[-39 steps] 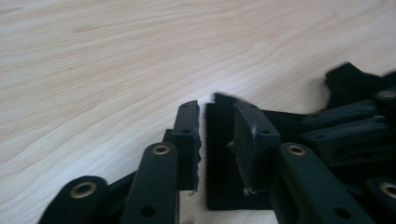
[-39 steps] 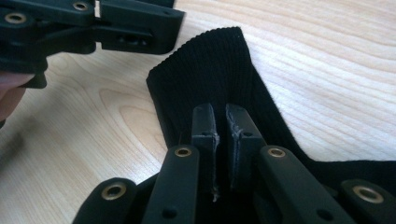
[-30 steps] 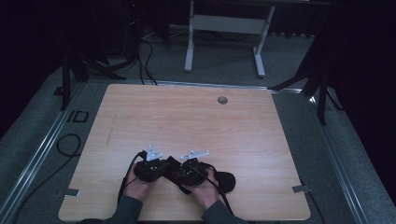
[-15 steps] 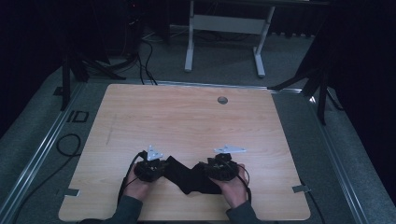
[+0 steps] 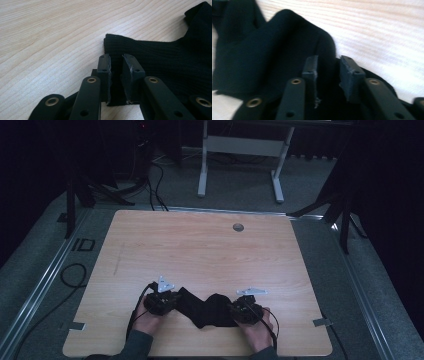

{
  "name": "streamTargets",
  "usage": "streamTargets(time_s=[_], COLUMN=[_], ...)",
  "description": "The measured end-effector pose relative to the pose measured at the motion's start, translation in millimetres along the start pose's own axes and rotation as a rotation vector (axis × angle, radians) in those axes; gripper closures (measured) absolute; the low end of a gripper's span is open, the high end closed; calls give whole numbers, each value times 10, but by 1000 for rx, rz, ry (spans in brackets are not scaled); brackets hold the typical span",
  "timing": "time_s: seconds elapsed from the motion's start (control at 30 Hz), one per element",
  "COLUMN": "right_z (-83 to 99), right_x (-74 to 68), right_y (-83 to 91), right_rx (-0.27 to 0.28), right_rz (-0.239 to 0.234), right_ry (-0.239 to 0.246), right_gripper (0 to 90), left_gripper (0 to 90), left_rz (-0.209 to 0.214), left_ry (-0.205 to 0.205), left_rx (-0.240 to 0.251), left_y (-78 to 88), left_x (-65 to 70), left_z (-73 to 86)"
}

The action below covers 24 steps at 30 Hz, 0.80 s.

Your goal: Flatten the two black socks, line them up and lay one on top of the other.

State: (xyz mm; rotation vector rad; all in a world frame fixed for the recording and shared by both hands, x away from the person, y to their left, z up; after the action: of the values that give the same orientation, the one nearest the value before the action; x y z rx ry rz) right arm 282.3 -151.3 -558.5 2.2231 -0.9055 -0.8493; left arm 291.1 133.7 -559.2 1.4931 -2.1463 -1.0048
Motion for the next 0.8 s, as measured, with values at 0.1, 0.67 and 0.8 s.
streamTargets(time_s=[0.1, 0.67, 0.8], right_z=[-37, -561, -549], right_x=[16, 283, 273], right_y=[-33, -307, -219], right_rx=[-2, -39, -17], right_rz=[12, 24, -9], right_ry=[23, 45, 30], right_gripper=[740, 836, 842], left_gripper=[764, 733, 733], left_rz=[-2, -137, -142], left_ry=[1, -1, -1], left_rx=[-1, 32, 31], left_y=[0, -55, -55], left_x=[0, 41, 46], left_z=[0, -36, -36])
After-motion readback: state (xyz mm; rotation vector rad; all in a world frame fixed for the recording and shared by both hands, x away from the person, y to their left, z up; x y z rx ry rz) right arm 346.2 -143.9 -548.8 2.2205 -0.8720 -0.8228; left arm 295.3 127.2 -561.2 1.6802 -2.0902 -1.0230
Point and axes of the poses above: each handheld gripper's, and its own axes: y roughly backward along the jaws, z roughly out of its underside, x roughly to its right, the point moved 1 cm from there along -y, roughly forward along the jaws, and after that the axes turned 14 degrees about -z, right-handed, at the moved point
